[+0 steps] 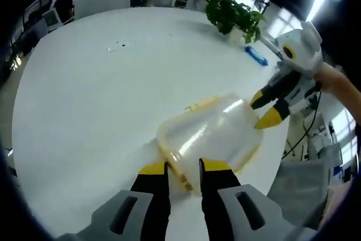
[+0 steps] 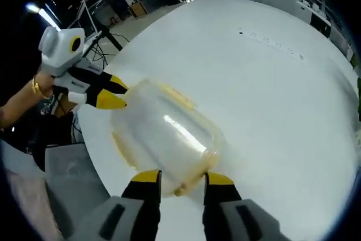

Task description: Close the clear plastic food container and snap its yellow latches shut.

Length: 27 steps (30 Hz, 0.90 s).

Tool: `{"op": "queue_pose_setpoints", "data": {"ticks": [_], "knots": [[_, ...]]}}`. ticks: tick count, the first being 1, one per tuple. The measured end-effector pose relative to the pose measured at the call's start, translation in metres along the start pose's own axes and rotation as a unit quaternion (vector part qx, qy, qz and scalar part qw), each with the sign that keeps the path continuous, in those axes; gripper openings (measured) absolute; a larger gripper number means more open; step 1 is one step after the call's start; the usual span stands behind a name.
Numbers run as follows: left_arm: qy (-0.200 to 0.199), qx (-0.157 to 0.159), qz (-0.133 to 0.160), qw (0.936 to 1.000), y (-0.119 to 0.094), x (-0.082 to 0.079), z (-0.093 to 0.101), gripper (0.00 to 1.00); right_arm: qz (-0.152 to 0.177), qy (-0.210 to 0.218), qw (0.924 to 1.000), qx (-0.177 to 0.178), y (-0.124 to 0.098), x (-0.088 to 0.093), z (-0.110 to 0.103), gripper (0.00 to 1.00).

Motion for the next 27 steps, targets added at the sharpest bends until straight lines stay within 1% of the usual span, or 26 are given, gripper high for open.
{"op": "queue_pose_setpoints", "data": {"ticks": [4, 5, 6, 7, 8, 11, 12, 16, 17, 18, 19, 20, 21, 22, 23, 24, 25, 26, 27], "knots": [[-0.015, 0.005, 0.001, 0.9999, 0.0003, -0.0014, -0.0019, 0.15, 0.006, 0.001, 1.0, 0.003, -0.0006, 0.0017, -0.0021, 0.25], [-0.013, 0.004, 0.001, 0.9999, 0.0007, -0.0004, -0.0016, 0.15, 0.036, -0.004, 0.9992, -0.019, 0.0039, -0.0044, -0.0039, 0.24], [-0.012, 0.005, 0.002, 0.9999, 0.0007, -0.0011, -0.0031, 0.15, 0.037, 0.039, 0.9984, -0.017, 0.005, -0.0003, -0.0074, 0.24], [-0.017, 0.006, 0.003, 0.9998, 0.0004, -0.0014, -0.0032, 0.15, 0.043, 0.05, 0.9976, -0.02, 0.0062, -0.001, -0.0046, 0.24], [-0.014, 0.005, 0.008, 0.9999, 0.0008, -0.0024, -0.003, 0.14, 0.049, 0.05, 0.9974, -0.02, 0.0077, -0.0014, -0.0044, 0.24], [-0.014, 0.007, 0.012, 0.9998, 0.0011, -0.0016, -0.0037, 0.14, 0.047, 0.037, 0.9982, -0.008, 0.0059, -0.0011, -0.0064, 0.25], [-0.024, 0.011, 0.016, 0.9995, 0.0012, -0.0016, -0.0048, 0.14, 0.048, 0.037, 0.9982, -0.005, 0.0055, -0.0005, -0.0065, 0.25], [-0.026, 0.012, 0.015, 0.9995, 0.0012, -0.0028, -0.0038, 0.12, 0.047, 0.039, 0.9981, -0.001, 0.0046, 0.0001, -0.0058, 0.26], [-0.03, 0.015, 0.016, 0.9993, 0.001, -0.0031, -0.0052, 0.11, 0.042, 0.037, 0.9984, 0.001, 0.0043, 0.0007, -0.0057, 0.26], [-0.041, 0.02, 0.017, 0.9988, 0.001, -0.0033, -0.006, 0.1, 0.042, 0.036, 0.9984, 0.001, 0.0045, 0.0004, -0.0055, 0.26], [-0.066, 0.027, 0.018, 0.9973, 0.0001, -0.0031, -0.0062, 0.09, 0.041, 0.036, 0.9985, 0.002, 0.0044, 0.0008, -0.0054, 0.26], [-0.068, 0.031, 0.02, 0.997, 0.0003, -0.0036, -0.0087, 0.08, 0.04, 0.036, 0.9985, 0.002, 0.0045, 0.0008, -0.0057, 0.26], [-0.088, 0.036, 0.023, 0.9952, 0.0004, -0.0035, -0.0095, 0.08, 0.039, 0.036, 0.9986, 0.004, 0.0045, 0.0007, -0.0059, 0.26], [-0.088, 0.035, 0.025, 0.9952, -0.0005, -0.0027, -0.0101, 0.07, 0.037, 0.036, 0.9987, 0.005, 0.0046, 0.0003, -0.006, 0.26], [-0.073, 0.034, 0.025, 0.9964, -0.0006, -0.0027, -0.0087, 0.07, 0.036, 0.034, 0.9988, 0.006, 0.0048, 0.0002, -0.0063, 0.27], [-0.077, 0.033, 0.023, 0.9962, -0.0005, -0.0036, -0.0085, 0.08, 0.034, 0.034, 0.9988, 0.006, 0.0047, 0.0002, -0.0064, 0.27], [-0.096, 0.035, 0.028, 0.9943, -0.0002, -0.0036, -0.0091, 0.09, 0.033, 0.035, 0.9988, 0.004, 0.0047, 0.0003, -0.0057, 0.27], [-0.07, 0.039, 0.041, 0.996, -0.0005, -0.0031, -0.0098, 0.09, 0.035, 0.036, 0.9988, 0.003, 0.0045, 0.001, -0.0052, 0.27], [-0.058, 0.04, 0.048, 0.9963, -0.0006, -0.0033, -0.0102, 0.1, 0.036, 0.036, 0.9987, 0.003, 0.0043, 0.0015, -0.005, 0.27]]}}
Point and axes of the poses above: the point that each gripper's makers call its tool centre point, and the gripper's own axes: y roughly forward along the fingers, z roughly to its right, x roughly out of its underside, the point moved 4 cm from there along -y, roughly backward along the fingers, and after that the axes turned 15 degrees about -y, right-handed, at the moved point
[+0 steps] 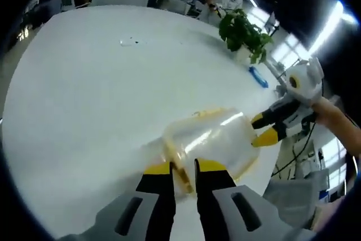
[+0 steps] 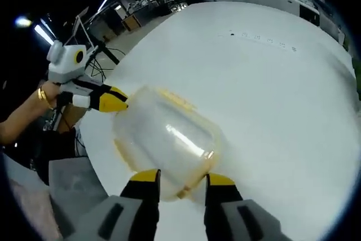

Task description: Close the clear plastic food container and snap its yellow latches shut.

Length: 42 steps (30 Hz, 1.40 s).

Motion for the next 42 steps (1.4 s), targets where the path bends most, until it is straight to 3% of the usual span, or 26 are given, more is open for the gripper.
{"op": "queue_pose_setpoints", "data": {"ticks": [2, 4, 5, 9, 13, 14, 17, 21, 28, 32, 38, 42], "knots": [[0.035, 0.0, 0.006, 0.9994, -0.001, 0.0, 0.001, 0.12, 0.0, 0.009, 1.0, 0.003, 0.0, 0.0, 0.0, 0.29], [0.045, -0.006, 0.006, 0.999, 0.0, -0.001, 0.003, 0.13, -0.003, -0.019, 0.9998, 0.009, 0.0, -0.002, -0.001, 0.31], [0.085, -0.013, 0.002, 0.9963, -0.001, -0.003, 0.004, 0.14, -0.009, -0.035, 0.9993, 0.014, -0.001, -0.004, 0.0, 0.32], [0.137, -0.036, 0.0, 0.9899, -0.001, -0.006, 0.007, 0.18, -0.018, -0.092, 0.9952, 0.028, -0.002, -0.009, 0.002, 0.36], [0.159, -0.06, -0.015, 0.9853, -0.006, -0.006, -0.001, 0.43, -0.023, -0.097, 0.9946, 0.028, -0.003, -0.006, 0.007, 0.43], [0.168, -0.06, -0.012, 0.984, -0.009, -0.007, 0.0, 0.45, -0.022, -0.111, 0.993, 0.032, -0.005, -0.007, 0.009, 0.45], [0.182, -0.061, 0.0, 0.9814, -0.012, -0.01, 0.004, 0.4, -0.016, -0.124, 0.9916, 0.034, -0.01, -0.012, 0.011, 0.45], [0.225, -0.053, 0.008, 0.9728, -0.009, -0.011, 0.017, 0.41, -0.018, -0.145, 0.9888, 0.032, -0.01, -0.025, 0.011, 0.45], [0.267, -0.032, 0.013, 0.963, -0.001, -0.01, 0.037, 0.4, -0.02, -0.184, 0.9826, 0.018, 0.001, -0.05, 0.004, 0.44], [0.312, -0.04, 0.002, 0.9492, 0.007, -0.008, 0.041, 0.39, -0.039, -0.208, 0.9772, 0.01, 0.009, -0.057, 0.001, 0.43], [0.325, -0.023, -0.01, 0.9455, 0.018, -0.003, 0.047, 0.4, -0.051, -0.238, 0.9698, 0.001, 0.022, -0.071, -0.003, 0.43], [0.321, -0.013, -0.005, 0.9468, 0.023, -0.007, 0.049, 0.38, -0.076, -0.272, 0.9592, -0.002, 0.032, -0.076, -0.002, 0.41]]}}
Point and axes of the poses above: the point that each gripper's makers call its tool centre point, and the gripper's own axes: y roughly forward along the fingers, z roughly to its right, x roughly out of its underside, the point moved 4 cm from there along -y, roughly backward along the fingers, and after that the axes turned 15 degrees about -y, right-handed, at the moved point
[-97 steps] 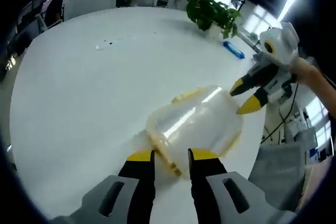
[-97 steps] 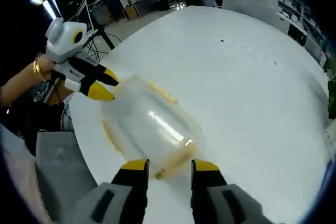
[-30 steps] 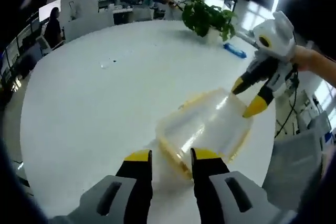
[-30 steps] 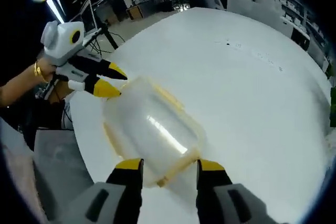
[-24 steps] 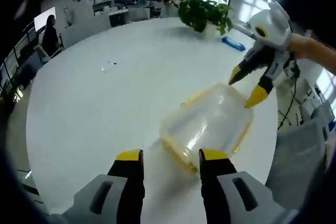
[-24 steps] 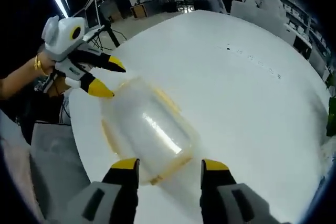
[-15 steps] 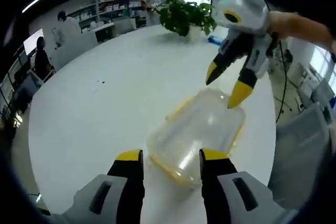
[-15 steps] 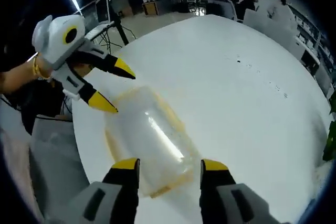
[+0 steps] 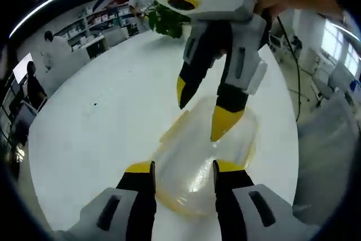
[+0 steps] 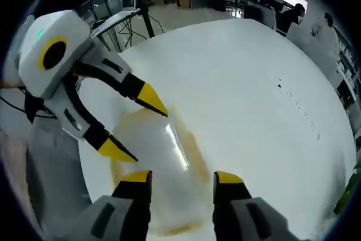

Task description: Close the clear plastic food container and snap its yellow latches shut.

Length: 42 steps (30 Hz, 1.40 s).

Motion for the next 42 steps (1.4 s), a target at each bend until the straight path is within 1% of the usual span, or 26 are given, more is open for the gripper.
{"op": "queue_pose_setpoints", "data": {"ticks": [2, 3, 4, 5, 7, 8, 9, 10, 11, 13, 14, 15, 16, 17, 18, 19, 20, 21, 22, 25, 27, 30, 32, 36, 37, 42], "knots": [[0.012, 0.003, -0.001, 0.9999, 0.0, -0.001, 0.001, 0.39, -0.012, -0.023, 0.9997, -0.005, 0.003, -0.002, 0.0, 0.41], [0.026, 0.008, -0.007, 0.9996, 0.0, 0.0, 0.002, 0.39, -0.01, -0.022, 0.9997, -0.007, 0.003, -0.005, 0.0, 0.41], [0.024, 0.012, -0.001, 0.9997, 0.0, -0.001, 0.003, 0.4, -0.008, -0.023, 0.9997, -0.009, 0.003, -0.007, 0.002, 0.41], [0.027, 0.018, -0.003, 0.9995, 0.0, -0.001, 0.005, 0.4, -0.008, -0.024, 0.9996, -0.01, 0.004, -0.008, 0.003, 0.41], [0.034, 0.044, -0.006, 0.9984, 0.001, 0.002, 0.011, 0.41, -0.006, -0.02, 0.9996, -0.018, 0.005, -0.009, 0.004, 0.41], [0.035, 0.065, -0.011, 0.9972, 0.001, 0.004, 0.016, 0.4, -0.006, -0.018, 0.9995, -0.024, 0.006, -0.009, 0.004, 0.4], [0.033, 0.076, -0.015, 0.9964, 0.001, 0.007, 0.02, 0.38, -0.007, -0.017, 0.9994, -0.028, 0.006, -0.009, 0.004, 0.4], [0.038, 0.084, -0.003, 0.9957, 0.002, 0.005, 0.023, 0.39, -0.008, -0.017, 0.9994, -0.028, 0.006, -0.009, 0.004, 0.4], [0.038, 0.086, -0.01, 0.9955, 0.001, 0.008, 0.025, 0.39, -0.009, -0.017, 0.9994, -0.028, 0.006, -0.008, 0.005, 0.41], [0.055, 0.099, -0.012, 0.9935, 0.001, 0.01, 0.032, 0.41, -0.009, -0.014, 0.9994, -0.031, 0.007, -0.008, 0.005, 0.41], [0.062, 0.105, -0.01, 0.9925, 0.001, 0.009, 0.034, 0.4, -0.008, -0.012, 0.9993, -0.034, 0.007, -0.008, 0.005, 0.41], [0.057, 0.107, -0.01, 0.9926, 0.001, 0.009, 0.037, 0.39, -0.007, -0.009, 0.9993, -0.036, 0.007, -0.007, 0.005, 0.4], [0.06, 0.111, -0.008, 0.992, 0.002, 0.009, 0.038, 0.4, -0.007, -0.008, 0.9992, -0.038, 0.007, -0.007, 0.004, 0.4], [0.063, 0.115, -0.008, 0.9914, 0.002, 0.01, 0.04, 0.43, -0.006, -0.006, 0.9992, -0.04, 0.007, -0.007, 0.004, 0.4], [0.089, 0.121, -0.011, 0.9886, 0.003, 0.013, 0.043, 0.47, -0.005, -0.006, 0.9991, -0.041, 0.008, -0.007, 0.004, 0.4], [0.125, 0.121, -0.013, 0.9846, 0.004, 0.015, 0.046, 0.51, -0.005, -0.005, 0.999, -0.044, 0.008, -0.007, 0.004, 0.39], [0.143, 0.115, -0.018, 0.9829, 0.004, 0.017, 0.046, 0.52, -0.004, -0.005, 0.999, -0.045, 0.008, -0.007, 0.003, 0.39], [0.163, 0.102, -0.02, 0.9811, 0.005, 0.018, 0.046, 0.52, -0.003, -0.005, 0.9989, -0.046, 0.008, -0.007, 0.003, 0.38], [0.169, 0.095, -0.021, 0.9807, 0.006, 0.018, 0.046, 0.52, -0.002, -0.005, 0.9986, -0.052, 0.008, -0.008, 0.002, 0.37], [0.17, 0.074, -0.009, 0.9825, 0.009, 0.017, 0.045, 0.47, 0.0, -0.007, 0.9985, -0.054, 0.009, -0.008, 0.002, 0.37], [0.169, 0.074, -0.005, 0.9828, 0.009, 0.018, 0.047, 0.47, 0.001, -0.008, 0.9983, -0.057, 0.009, -0.009, 0.003, 0.37], [0.197, 0.057, 0.006, 0.9788, 0.012, 0.021, 0.048, 0.47, 0.001, -0.011, 0.9979, -0.064, 0.011, -0.009, 0.004, 0.37], [0.2, 0.054, 0.008, 0.9783, 0.013, 0.021, 0.05, 0.46, 0.001, -0.015, 0.9974, -0.07, 0.011, -0.01, 0.003, 0.37], [0.206, 0.052, 0.007, 0.9771, 0.014, 0.02, 0.049, 0.46, -0.005, -0.023, 0.9962, -0.084, 0.013, -0.011, 0.004, 0.37], [0.2, 0.053, 0.005, 0.9782, 0.014, 0.019, 0.048, 0.46, -0.01, -0.027, 0.9959, -0.086, 0.013, -0.012, 0.004, 0.36], [0.191, 0.055, -0.009, 0.9801, 0.014, 0.018, 0.047, 0.45, -0.035, -0.046, 0.993, -0.103, 0.015, -0.015, 0.004, 0.35]]}}
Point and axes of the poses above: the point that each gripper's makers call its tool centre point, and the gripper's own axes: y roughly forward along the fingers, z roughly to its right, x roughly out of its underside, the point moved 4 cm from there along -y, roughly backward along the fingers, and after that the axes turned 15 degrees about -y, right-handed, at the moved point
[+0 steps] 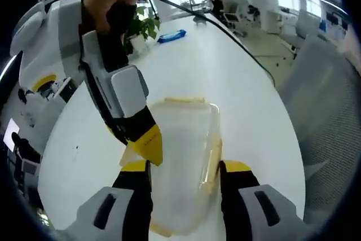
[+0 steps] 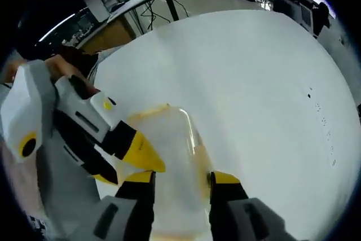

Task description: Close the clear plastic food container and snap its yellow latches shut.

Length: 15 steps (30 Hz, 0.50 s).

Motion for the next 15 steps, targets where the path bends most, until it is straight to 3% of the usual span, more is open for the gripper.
{"op": "queue_pose_setpoints", "data": {"ticks": [3, 10, 11, 15], "knots": [[-0.032, 0.0, 0.008, 0.9994, -0.0001, 0.0013, -0.001, 0.44, -0.01, -0.016, 0.9997, -0.017, 0.0016, -0.0009, 0.0015, 0.34], [-0.026, 0.003, 0.023, 0.9994, -0.0008, 0.0039, -0.0018, 0.44, -0.017, -0.027, 0.9967, -0.075, 0.0061, -0.0013, 0.0059, 0.3], [-0.038, 0.011, 0.013, 0.9991, -0.0016, 0.0087, 0.0031, 0.44, -0.042, -0.03, 0.9944, -0.091, 0.0037, 0.0052, 0.0033, 0.31], [-0.027, 0.005, 0.025, 0.9993, -0.0002, 0.0087, -0.0007, 0.43, -0.015, -0.037, 0.993, -0.111, 0.0084, 0.0016, 0.0046, 0.31]]}}
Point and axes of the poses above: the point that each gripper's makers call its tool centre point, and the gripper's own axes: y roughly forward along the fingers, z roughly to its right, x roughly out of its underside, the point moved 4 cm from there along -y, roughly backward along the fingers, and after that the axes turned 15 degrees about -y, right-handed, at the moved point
